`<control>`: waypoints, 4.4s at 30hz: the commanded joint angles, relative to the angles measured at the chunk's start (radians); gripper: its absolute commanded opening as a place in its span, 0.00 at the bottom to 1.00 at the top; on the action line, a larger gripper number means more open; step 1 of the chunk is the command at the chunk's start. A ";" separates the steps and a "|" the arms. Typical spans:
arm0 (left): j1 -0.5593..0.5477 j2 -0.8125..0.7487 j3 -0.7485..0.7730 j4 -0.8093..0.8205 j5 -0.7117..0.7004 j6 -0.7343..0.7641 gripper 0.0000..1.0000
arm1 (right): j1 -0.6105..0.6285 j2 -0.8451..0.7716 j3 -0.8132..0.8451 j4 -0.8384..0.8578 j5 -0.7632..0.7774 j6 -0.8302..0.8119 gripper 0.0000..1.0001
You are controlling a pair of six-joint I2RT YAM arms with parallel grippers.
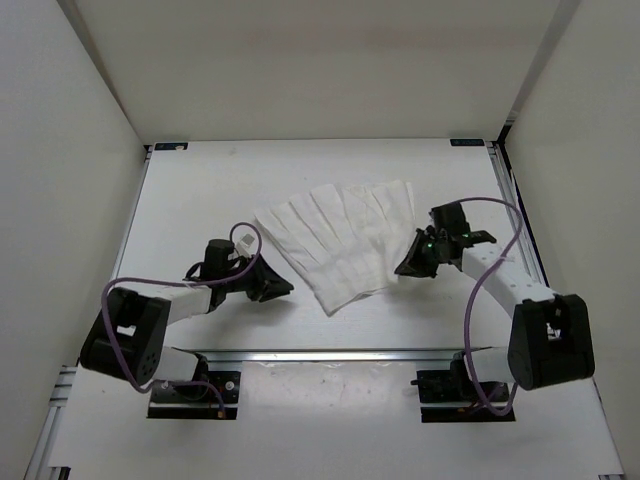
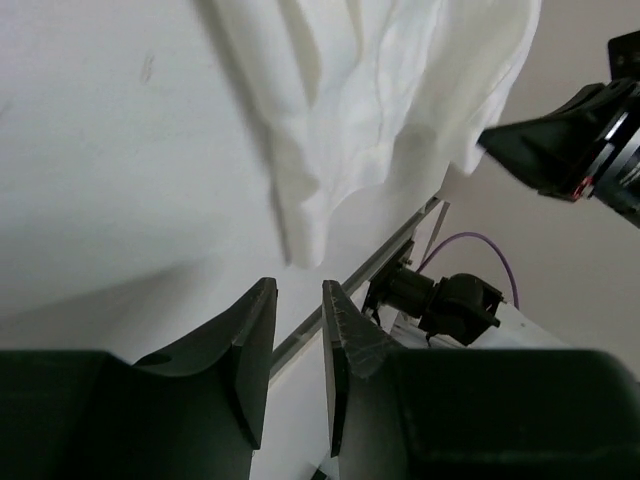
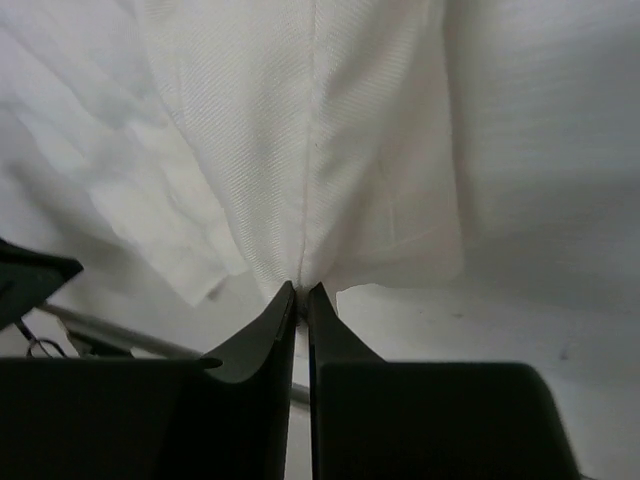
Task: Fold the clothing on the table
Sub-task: Flatten the skirt out
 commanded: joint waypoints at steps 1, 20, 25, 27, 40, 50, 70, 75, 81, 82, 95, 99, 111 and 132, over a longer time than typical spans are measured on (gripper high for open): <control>-0.033 0.038 0.084 0.092 -0.047 -0.045 0.36 | 0.098 0.062 0.091 -0.111 -0.101 -0.024 0.00; 0.102 0.101 0.108 -0.068 0.000 0.087 0.36 | -0.082 0.039 -0.160 0.142 -0.621 -0.004 0.00; 0.099 0.080 0.096 -0.108 -0.003 0.111 0.35 | -0.081 0.083 -0.147 0.118 -0.606 -0.033 0.00; 0.079 0.077 0.096 -0.138 -0.022 0.128 0.36 | -0.081 0.108 -0.139 0.118 -0.610 -0.031 0.00; -0.024 0.121 0.087 -0.172 -0.161 0.171 0.33 | -0.067 0.156 -0.119 0.141 -0.618 -0.014 0.00; -0.095 0.201 0.122 -0.206 -0.227 0.232 0.33 | -0.191 0.091 -0.234 0.058 -0.514 -0.007 0.00; -0.091 0.048 0.290 -0.605 -0.450 0.512 0.33 | -0.177 0.234 -0.168 -0.148 -0.250 -0.087 0.00; -0.152 -0.049 0.219 -0.617 -0.522 0.530 0.28 | -0.176 0.266 -0.162 -0.126 -0.297 -0.090 0.00; -0.209 -0.107 0.153 -0.586 -0.516 0.487 0.31 | -0.128 0.312 -0.089 -0.128 -0.310 -0.071 0.00; -0.219 -0.118 0.150 -0.576 -0.503 0.478 0.31 | -0.113 0.323 -0.082 -0.132 -0.308 -0.083 0.00; -0.265 0.126 0.262 -0.385 -0.699 0.378 0.30 | -0.055 0.353 -0.036 -0.123 -0.397 -0.068 0.00; -0.197 0.224 0.371 -0.391 -0.753 0.441 0.30 | -0.001 0.438 0.016 -0.097 -0.502 -0.108 0.00; -0.183 0.177 0.472 -0.520 -0.762 0.512 0.32 | -0.039 0.505 0.114 -0.138 -0.514 -0.165 0.00; -0.199 0.135 0.289 -0.284 -0.886 0.501 0.54 | -0.012 0.565 0.172 -0.187 -0.517 -0.186 0.00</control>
